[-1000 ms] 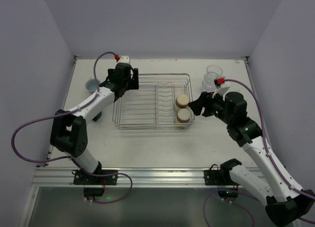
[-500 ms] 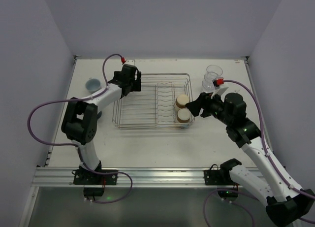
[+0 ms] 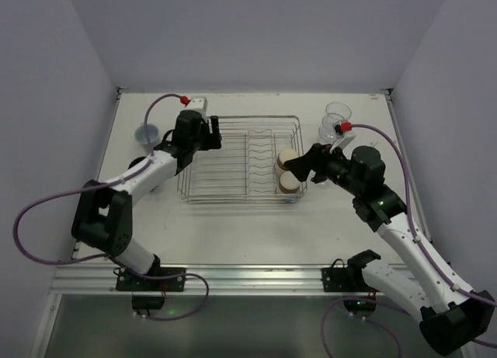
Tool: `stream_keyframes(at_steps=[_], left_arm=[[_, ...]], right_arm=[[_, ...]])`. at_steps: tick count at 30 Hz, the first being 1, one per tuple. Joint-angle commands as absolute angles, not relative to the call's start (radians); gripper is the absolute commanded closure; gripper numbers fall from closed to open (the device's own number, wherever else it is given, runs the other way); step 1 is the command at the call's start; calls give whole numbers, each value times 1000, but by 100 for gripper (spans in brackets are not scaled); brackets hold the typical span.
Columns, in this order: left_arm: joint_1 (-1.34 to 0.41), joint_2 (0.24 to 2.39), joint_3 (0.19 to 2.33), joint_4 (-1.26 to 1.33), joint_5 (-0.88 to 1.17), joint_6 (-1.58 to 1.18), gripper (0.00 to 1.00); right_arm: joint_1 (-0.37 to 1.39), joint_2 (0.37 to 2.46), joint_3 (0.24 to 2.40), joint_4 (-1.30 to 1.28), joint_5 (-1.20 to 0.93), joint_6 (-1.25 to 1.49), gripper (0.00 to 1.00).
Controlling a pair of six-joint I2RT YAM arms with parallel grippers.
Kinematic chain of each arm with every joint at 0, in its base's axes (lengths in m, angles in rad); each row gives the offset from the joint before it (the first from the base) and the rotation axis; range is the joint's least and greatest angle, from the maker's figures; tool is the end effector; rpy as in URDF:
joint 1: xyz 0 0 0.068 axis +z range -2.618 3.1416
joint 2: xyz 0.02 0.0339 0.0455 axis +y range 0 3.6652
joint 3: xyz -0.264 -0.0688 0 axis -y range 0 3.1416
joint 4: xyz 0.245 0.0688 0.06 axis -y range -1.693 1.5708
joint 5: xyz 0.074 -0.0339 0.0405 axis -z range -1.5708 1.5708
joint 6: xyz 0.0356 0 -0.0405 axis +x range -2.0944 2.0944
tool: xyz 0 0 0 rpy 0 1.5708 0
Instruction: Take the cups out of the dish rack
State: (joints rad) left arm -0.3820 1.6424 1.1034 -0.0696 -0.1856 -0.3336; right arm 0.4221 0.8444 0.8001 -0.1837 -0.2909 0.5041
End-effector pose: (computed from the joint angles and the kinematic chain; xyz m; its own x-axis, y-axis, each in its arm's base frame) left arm 0.3452 -0.1316 0.2403 -0.5752 -0.1157 -0.8098 0.0397 0.9848 -0.1690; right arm 0.1759 0.0902 0.3355 -0.4932 0.2857 -0.8216 -0.4672 0.7097 0.5273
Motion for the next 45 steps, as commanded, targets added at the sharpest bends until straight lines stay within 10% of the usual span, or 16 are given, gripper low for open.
stream_keyframes(at_steps=[1,24,37,40,45], left_arm=[[-388,1400,994,214,59,-460,70],[-557,1103,669,833,462,-1020,73],[-603,1112,649,871,382,-1029,71],[-604,1112,647,856,377,-1022,49],[-603,1046,805,400,289,-772,9]], right_arm=[[436,838,744,33,-373,633,26],[505,1037,722,538,-600,887,34],[549,1109,755,649,-640,952,73],[551,1115,755,678,-655,969,100],[549,1057,874,281,-597,794,100]])
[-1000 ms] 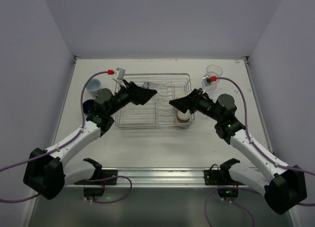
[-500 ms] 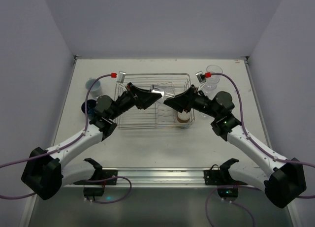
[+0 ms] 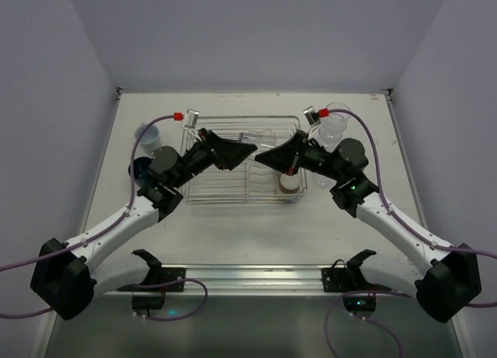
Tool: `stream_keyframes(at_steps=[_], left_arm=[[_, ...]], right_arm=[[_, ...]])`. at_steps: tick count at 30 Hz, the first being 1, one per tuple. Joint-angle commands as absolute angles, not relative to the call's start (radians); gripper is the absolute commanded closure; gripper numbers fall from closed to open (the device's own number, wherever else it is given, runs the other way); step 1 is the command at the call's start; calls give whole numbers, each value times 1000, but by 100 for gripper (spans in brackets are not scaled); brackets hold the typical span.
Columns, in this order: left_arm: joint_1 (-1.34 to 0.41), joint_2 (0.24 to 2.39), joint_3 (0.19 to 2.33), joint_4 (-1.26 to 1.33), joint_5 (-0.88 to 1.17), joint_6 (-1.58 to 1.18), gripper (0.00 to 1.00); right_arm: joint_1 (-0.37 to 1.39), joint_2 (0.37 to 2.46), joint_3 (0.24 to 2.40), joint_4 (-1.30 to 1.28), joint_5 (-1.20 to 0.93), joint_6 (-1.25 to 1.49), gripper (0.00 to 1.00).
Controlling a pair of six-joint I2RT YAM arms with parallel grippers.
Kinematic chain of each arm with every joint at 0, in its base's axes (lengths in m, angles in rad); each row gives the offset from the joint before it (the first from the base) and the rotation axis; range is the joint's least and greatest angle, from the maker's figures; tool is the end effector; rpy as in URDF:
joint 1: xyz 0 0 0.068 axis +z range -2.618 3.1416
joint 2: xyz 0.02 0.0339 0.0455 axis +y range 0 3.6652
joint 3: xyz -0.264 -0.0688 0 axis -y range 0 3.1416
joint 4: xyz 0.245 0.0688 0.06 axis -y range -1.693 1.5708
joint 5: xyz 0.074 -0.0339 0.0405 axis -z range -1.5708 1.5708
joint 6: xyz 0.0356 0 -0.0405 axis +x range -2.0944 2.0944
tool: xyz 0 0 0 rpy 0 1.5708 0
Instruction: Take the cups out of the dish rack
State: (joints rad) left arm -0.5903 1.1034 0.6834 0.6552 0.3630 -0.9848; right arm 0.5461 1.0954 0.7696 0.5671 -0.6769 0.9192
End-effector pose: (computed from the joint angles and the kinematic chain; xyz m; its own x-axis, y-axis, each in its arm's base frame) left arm 0.2036 -0.1516 0.3291 -0.5655 -0.5587 -0.6067 0.6077 0.2151 -0.7645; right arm 0.2014 0.1485 0.3510 -0.6113 0.3538 -0.7079 -0.7231 0.1137 0.6813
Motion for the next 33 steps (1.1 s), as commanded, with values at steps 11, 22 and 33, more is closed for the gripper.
stream_keyframes(at_steps=[11,22,33], left_arm=[[-603,769,922,-258,8,-301,0],[-601,601,750,-295,-88,-186,0],[-594,548,719,-305,-17,-199,0]], right_arm=[[520,1002,1130,-512,-118,365,100],[356,1206,1313,-911,267,265,100],[331,1486,1489,-962,256,249,100]])
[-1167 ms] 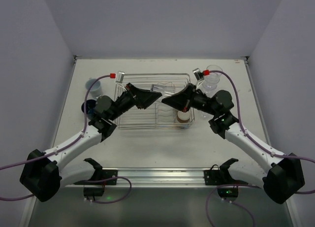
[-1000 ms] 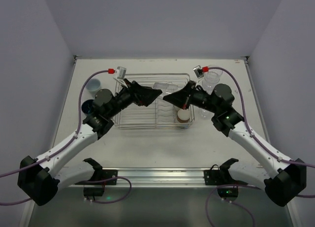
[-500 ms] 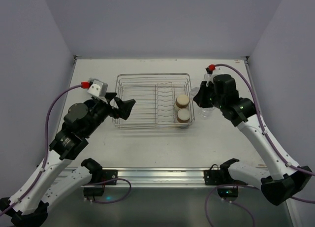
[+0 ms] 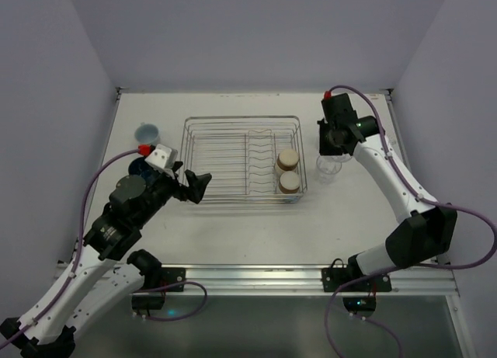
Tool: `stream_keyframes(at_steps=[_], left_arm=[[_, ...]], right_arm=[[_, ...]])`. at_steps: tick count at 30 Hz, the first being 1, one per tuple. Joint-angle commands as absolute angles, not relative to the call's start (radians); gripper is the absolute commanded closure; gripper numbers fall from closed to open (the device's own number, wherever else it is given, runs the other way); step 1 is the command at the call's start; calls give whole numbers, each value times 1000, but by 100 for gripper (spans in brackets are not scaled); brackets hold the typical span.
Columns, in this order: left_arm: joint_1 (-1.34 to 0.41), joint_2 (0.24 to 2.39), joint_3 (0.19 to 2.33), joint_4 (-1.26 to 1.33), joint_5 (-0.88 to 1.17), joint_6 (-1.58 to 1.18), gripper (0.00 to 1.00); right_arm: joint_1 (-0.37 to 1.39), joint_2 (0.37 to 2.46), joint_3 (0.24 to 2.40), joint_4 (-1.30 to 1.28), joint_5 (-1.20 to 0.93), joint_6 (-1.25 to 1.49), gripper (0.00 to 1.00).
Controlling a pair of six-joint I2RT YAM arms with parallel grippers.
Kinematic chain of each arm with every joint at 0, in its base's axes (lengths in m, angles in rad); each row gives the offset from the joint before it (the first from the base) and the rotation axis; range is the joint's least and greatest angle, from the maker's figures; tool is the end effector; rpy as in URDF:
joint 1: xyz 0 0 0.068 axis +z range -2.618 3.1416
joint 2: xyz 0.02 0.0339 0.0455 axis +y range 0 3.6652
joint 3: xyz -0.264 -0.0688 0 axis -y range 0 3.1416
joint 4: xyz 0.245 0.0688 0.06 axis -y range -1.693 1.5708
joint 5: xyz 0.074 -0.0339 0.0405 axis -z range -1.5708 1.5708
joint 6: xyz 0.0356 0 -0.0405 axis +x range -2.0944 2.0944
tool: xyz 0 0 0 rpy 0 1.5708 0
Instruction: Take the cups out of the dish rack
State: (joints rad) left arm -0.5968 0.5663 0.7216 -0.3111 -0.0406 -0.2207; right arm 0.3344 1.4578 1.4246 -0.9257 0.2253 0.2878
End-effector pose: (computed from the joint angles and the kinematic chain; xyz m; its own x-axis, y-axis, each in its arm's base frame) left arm 0.1151 -0.0765 0.3353 -0.2409 -0.1008 -0.9653 0.4875 0.8475 -0.2101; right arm 0.2855 0.0908 0.3387 -0.7978 0.0157 -0.6027 0.0290 0.9995 -0.0123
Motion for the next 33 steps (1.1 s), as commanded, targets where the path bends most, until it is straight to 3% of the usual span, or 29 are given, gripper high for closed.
stream_keyframes(at_steps=[1,33], left_arm=[[-594,545,719,-305,-15,-199,0],[-520,554,712,-290,34,-210,0]], right_arm=[[333,1497,1496,-960,258,247,100],[318,1652,1445,-925,198,219,100]])
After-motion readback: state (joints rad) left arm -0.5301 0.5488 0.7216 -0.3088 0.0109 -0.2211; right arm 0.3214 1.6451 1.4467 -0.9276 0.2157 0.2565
